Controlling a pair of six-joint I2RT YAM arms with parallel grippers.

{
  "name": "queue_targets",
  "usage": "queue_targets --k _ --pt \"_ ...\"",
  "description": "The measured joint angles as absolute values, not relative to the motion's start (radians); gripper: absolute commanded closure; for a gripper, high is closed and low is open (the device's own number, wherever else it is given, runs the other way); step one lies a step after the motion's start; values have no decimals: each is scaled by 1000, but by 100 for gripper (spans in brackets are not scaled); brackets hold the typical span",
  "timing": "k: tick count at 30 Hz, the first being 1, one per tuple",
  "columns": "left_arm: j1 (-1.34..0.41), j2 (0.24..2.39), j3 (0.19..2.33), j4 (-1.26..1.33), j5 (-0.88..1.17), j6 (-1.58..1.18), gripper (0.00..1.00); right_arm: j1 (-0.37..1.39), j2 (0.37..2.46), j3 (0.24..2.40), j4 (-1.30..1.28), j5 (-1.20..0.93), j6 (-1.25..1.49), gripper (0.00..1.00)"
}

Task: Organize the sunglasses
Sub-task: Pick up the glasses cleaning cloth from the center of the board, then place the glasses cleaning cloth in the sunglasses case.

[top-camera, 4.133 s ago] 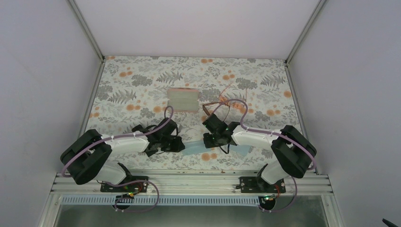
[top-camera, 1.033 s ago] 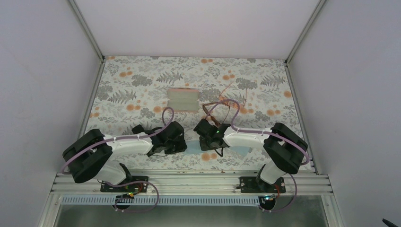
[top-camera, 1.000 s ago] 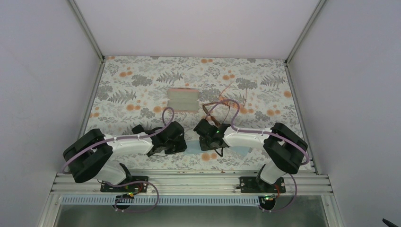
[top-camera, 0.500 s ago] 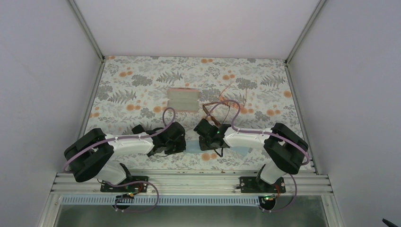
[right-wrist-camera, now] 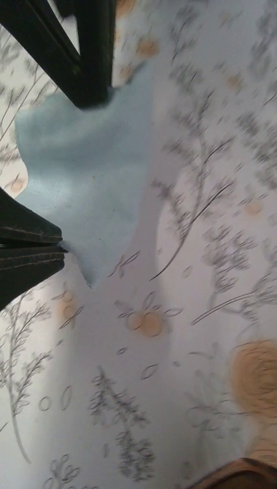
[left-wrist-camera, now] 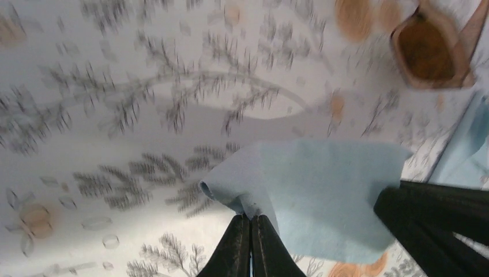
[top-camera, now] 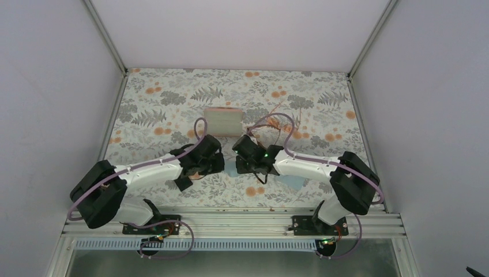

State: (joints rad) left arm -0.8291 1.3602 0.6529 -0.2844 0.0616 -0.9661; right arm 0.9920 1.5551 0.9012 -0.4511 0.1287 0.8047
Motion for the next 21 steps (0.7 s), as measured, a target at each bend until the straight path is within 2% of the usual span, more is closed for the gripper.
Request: queue_targets --k 10,21 --pt "-647 1393 807 -346 95 -747 98 918 1649 1107 -404 180 746 96" --pt "-508 1616 1073 -419 147 -479 98 808 1839 1238 -334 204 714 96"
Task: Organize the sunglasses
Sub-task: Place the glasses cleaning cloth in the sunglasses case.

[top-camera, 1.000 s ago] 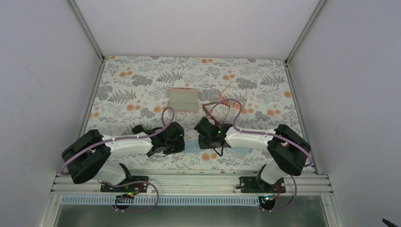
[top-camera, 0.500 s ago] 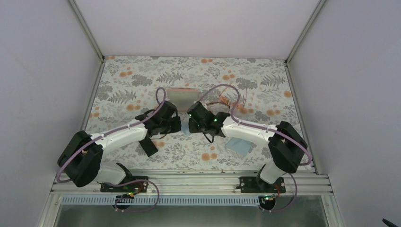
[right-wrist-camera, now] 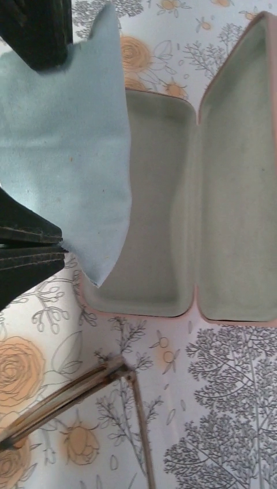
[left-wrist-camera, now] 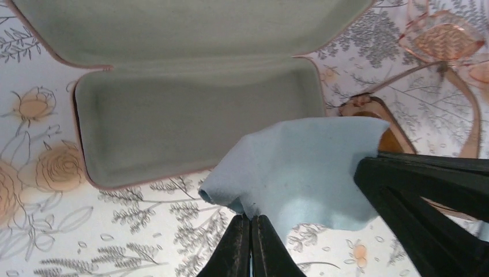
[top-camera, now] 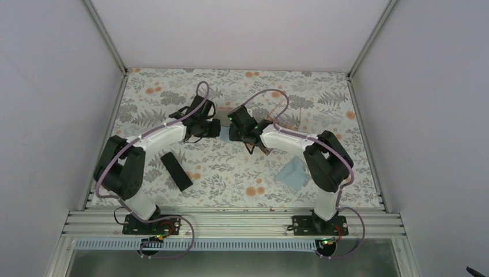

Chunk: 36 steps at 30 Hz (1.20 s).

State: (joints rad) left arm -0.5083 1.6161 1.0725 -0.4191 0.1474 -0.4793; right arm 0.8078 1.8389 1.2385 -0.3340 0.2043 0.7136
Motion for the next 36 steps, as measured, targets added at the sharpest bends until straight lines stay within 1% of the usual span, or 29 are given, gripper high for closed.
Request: queue_targets --k 5,18,36 --pt "-471 1714 1143 -455 158 -406 98 788 1884 1288 -323 207 711 96" --pt "-417 1842 1267 -494 156 -324 98 762 1980 1369 -299 206 711 96" --pt "-400 1915 1330 -514 138 -299 98 731 2049 1382 -284 205 711 96"
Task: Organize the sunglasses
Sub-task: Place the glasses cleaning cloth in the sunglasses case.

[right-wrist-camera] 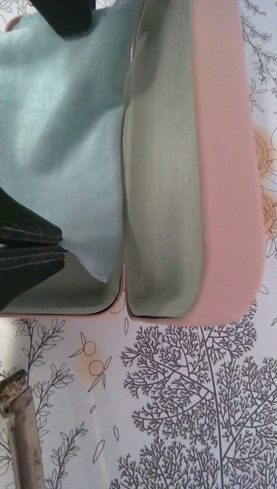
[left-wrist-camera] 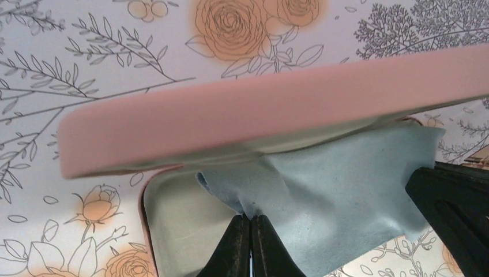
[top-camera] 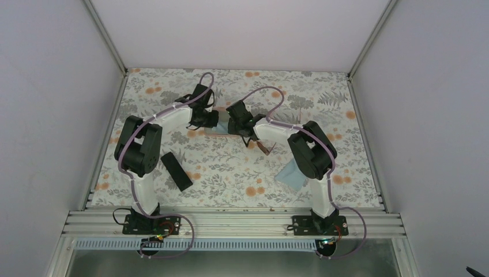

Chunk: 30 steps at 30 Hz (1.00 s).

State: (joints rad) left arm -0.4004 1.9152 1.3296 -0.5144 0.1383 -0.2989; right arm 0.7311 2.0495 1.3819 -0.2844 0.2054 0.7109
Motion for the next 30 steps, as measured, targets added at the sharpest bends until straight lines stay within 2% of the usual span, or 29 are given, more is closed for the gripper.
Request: queue_targets --k 13,22,30 --pt "-399 1973 1346 -550 93 -299 97 730 2050 1382 -274 205 711 96" --pt "-399 1974 1350 -574 75 -303 88 730 2051 1382 -272 206 711 96" --pt "-399 1969 1374 -595 69 -307 82 731 2051 1382 -283 217 690 70"
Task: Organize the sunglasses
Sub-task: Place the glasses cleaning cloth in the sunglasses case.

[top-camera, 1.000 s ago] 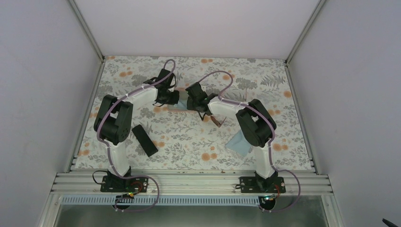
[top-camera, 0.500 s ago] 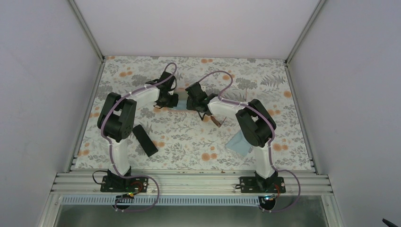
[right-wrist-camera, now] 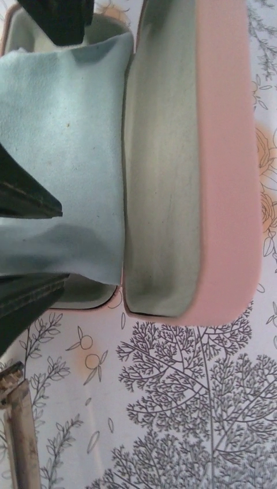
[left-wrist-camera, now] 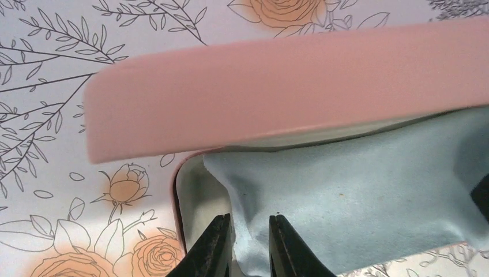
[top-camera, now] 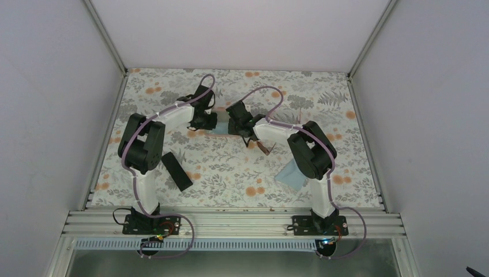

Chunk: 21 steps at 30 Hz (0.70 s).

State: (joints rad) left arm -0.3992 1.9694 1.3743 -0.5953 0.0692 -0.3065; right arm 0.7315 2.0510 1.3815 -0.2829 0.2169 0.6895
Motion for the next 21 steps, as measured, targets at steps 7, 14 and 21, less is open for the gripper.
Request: queue_targets --k 7,14,21 --pt "-399 1919 1369 -583 107 -319 87 740 2038 1398 -323 274 677 78" --pt "-399 1896 1307 -496 194 -347 90 745 2036 1409 -312 228 652 94" --pt "-402 1914 1288 -436 256 -376 87 744 2088 1447 -274 132 646 95"
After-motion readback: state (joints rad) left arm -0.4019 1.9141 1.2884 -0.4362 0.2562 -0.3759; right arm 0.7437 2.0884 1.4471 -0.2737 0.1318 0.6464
